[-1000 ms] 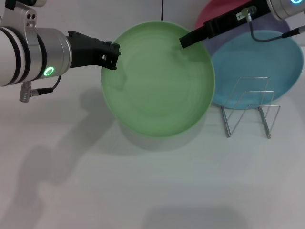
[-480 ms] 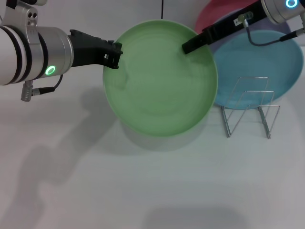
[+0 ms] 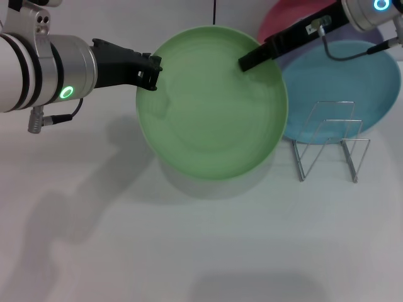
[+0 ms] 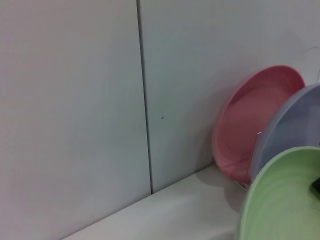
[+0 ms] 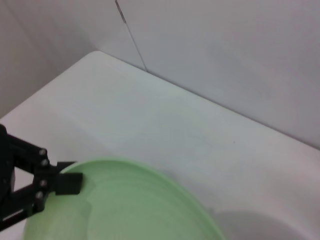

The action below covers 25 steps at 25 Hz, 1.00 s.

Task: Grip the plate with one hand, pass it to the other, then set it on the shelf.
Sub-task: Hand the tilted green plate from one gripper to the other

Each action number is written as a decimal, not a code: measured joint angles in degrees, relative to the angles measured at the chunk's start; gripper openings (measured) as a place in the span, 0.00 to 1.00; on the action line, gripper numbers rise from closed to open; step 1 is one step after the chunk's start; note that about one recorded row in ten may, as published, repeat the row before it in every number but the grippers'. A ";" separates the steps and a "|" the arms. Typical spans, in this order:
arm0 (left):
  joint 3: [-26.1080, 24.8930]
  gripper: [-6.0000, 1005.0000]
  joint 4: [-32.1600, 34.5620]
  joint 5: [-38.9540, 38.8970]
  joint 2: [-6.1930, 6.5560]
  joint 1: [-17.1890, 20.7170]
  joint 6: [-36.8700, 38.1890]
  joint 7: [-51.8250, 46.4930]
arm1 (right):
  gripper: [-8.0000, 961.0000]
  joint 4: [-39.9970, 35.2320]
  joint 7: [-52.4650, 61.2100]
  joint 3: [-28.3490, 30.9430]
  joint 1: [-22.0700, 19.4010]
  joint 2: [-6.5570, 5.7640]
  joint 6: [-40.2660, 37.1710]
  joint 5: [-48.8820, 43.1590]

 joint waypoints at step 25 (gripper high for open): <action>-3.25 0.05 0.88 -12.20 0.06 0.79 3.73 8.35 | 0.29 -2.51 -4.08 -2.69 -0.70 4.29 4.40 -2.08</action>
